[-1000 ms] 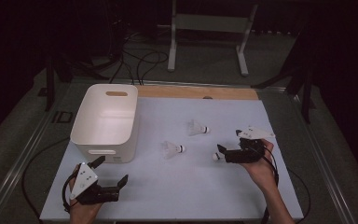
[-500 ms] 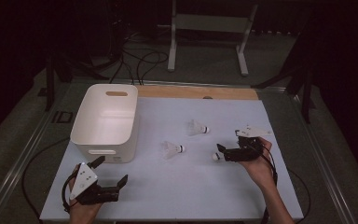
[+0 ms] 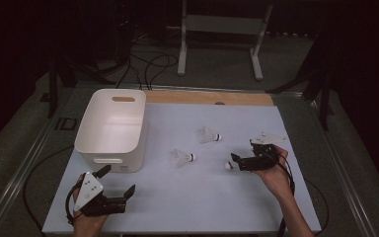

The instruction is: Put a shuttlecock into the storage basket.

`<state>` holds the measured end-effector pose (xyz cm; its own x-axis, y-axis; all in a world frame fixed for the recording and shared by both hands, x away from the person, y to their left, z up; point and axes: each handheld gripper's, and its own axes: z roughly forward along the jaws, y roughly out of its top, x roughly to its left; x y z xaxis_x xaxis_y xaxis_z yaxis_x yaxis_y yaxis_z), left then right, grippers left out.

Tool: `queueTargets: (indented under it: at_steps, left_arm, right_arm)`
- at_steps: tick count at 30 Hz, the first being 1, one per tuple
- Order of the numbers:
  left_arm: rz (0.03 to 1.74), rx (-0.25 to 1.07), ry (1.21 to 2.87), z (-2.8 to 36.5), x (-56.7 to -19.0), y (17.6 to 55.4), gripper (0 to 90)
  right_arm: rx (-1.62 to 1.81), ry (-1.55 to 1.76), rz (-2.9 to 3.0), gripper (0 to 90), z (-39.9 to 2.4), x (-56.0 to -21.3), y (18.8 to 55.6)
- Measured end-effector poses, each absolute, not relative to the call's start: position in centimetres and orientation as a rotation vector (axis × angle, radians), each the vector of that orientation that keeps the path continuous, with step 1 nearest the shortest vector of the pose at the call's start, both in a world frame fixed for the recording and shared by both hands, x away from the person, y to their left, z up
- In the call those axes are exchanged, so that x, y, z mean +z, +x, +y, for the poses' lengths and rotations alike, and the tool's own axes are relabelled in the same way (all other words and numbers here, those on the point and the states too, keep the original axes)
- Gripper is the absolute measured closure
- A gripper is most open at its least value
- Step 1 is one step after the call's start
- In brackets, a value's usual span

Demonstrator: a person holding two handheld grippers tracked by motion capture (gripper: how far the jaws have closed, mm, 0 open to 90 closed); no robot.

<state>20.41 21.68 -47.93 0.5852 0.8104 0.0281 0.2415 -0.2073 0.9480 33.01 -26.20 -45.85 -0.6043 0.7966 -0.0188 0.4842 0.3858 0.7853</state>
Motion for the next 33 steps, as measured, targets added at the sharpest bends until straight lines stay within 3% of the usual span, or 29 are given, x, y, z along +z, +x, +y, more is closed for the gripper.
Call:
queueTargets:
  at_steps: [14, 23, 29, 33]
  left_arm:
    - [0.87, 0.663, 1.75, 21.6, -48.0, 20.5, 1.1]
    - [0.872, 0.662, 1.747, 21.6, -48.0, 20.5, 1.1]
    - [0.872, 0.66, 1.75, 21.6, -48.1, 20.5, 1.1]
    - [0.873, 0.659, 1.751, 21.6, -48.1, 20.5, 1.1]
  right_arm:
    - [1.017, 1.166, 2.316, 8.6, -27.0, -47.0, 33.5]
    - [0.985, 1.196, 2.37, 15.7, -26.9, -47.3, 33.4]
    - [0.962, 1.202, 2.429, 32.5, -26.7, -47.8, 33.5]
    - [0.966, 1.217, 2.445, 38.2, -26.8, -48.0, 33.6]
